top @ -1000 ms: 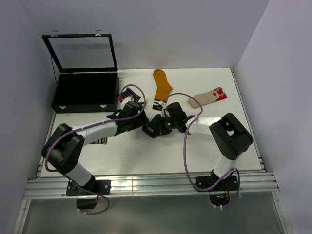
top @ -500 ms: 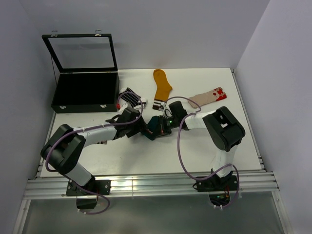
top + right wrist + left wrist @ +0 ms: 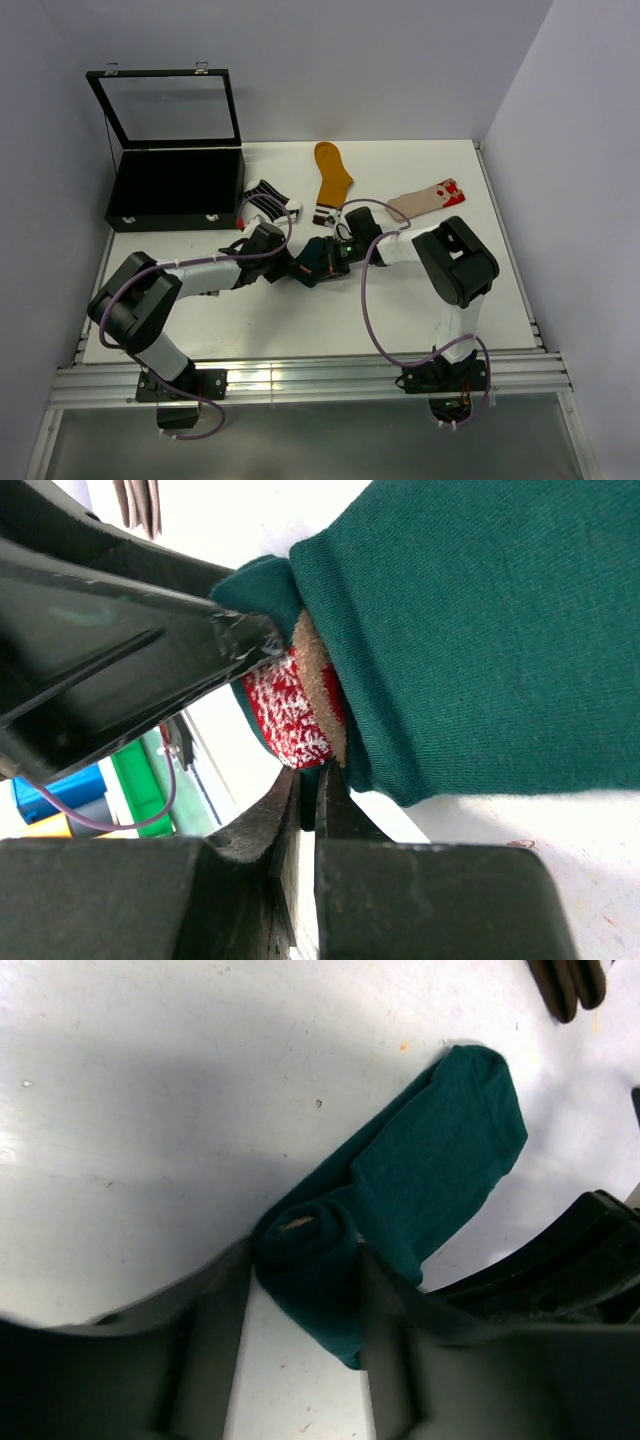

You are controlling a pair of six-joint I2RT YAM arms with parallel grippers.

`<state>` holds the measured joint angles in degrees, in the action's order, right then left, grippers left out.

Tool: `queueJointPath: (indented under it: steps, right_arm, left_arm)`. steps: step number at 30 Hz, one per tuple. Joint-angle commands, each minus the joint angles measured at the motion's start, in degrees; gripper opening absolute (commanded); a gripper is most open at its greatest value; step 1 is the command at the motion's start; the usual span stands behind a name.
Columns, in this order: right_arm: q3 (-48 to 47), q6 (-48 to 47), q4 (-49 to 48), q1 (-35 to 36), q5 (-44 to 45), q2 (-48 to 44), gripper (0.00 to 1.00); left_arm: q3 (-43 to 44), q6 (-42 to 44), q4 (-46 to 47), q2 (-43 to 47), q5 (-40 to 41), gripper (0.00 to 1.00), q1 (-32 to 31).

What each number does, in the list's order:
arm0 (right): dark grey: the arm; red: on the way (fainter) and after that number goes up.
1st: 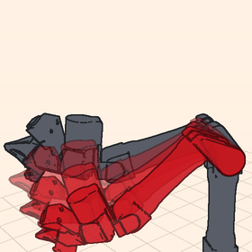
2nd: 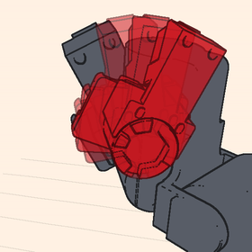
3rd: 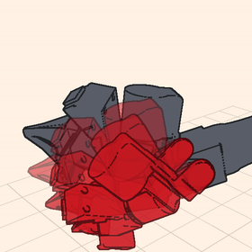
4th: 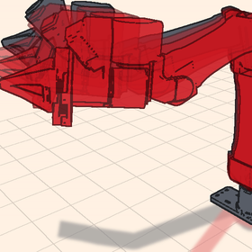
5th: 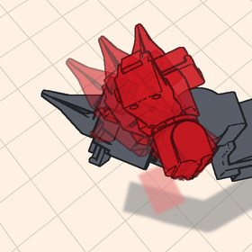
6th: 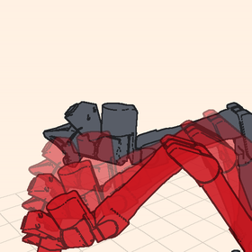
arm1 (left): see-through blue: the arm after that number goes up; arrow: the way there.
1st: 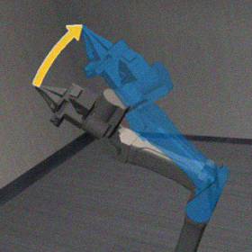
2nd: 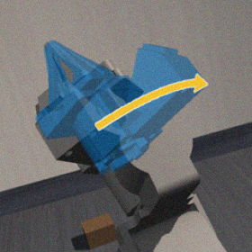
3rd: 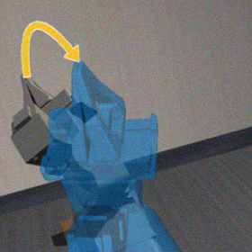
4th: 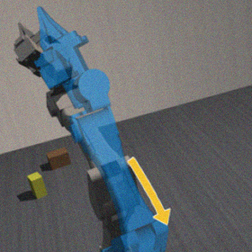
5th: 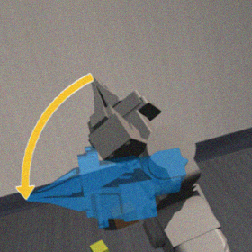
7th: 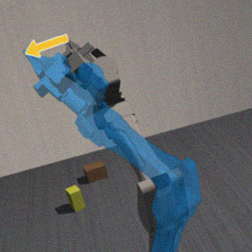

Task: Roll the socks
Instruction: Roll the sock at the center of the board.

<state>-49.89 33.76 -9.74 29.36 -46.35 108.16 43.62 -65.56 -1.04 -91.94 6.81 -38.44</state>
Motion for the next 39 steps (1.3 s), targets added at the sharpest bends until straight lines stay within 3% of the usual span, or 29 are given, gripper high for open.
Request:
queueJointPath:
  steps: [1, 5, 8, 12, 15, 21, 24, 31, 34, 37, 39]
  right_arm:
    - [-0.21, 0.69, -1.16, -0.27, 3.19, 0.65, 0.0]
    - [0.84, 1.31, -2.3, -0.27, 4.16, -0.22, 0.0]
    - [2.07, -0.26, -2.22, -0.27, 6.61, -3.37, 0.13]
    - [4.36, -4.04, -1.95, -0.1, 11.7, -10.48, 0.39]
    - [5.59, -8.52, 0.5, 0.52, 19.52, -17.0, 0.54]
    - [9.89, -12.66, 2.18, 1.4, 32.95, -29.83, 0.7]
    - [12.09, -12.93, 2.88, 1.57, 40.68, -36.6, 1.0]
    - [13.85, -9.7, 8.42, 1.4, 50.39, -46.1, 1.0]
    - [15.43, -7.84, 7.1, 0.35, 43.66, -46.9, 1.0]
    - [14.38, -8.7, 7.63, -1.49, 35.74, -41.65, 1.0]
    - [16.65, -8.98, 1.96, -1.59, 29.49, -41.8, 1.0]
  left_arm:
    - [0.76, -0.45, -1.95, -2.36, -0.57, 0.44, 0.12]
    - [3.14, 0.69, -3.44, -4.73, -1.09, 0.3, 0.03]
    - [5.77, 2.45, -5.19, -7.11, -1.53, 0.22, 0.12]
    - [9.46, 5.44, -7.22, -8.95, -1.36, 0.19, 0.12]
    - [11.48, 8.86, -8.19, -9.83, -1.27, 0.18, 0.11]
    - [13.86, 13.26, -8.54, -9.84, 0.22, 0.17, 0.03]
    - [15.0, 15.19, -8.8, -10.45, 0.22, 0.17, -0.15]
    - [18.26, 18.27, -9.33, -12.03, -0.13, 0.16, -0.41]
    - [19.92, 19.33, -9.86, -12.65, 0.05, 0.16, -0.85]
    - [21.33, 20.12, -10.3, -13.18, 0.22, 0.16, -1.11]
    - [22.21, 20.47, -10.65, -13.52, 0.05, 0.16, -1.29]
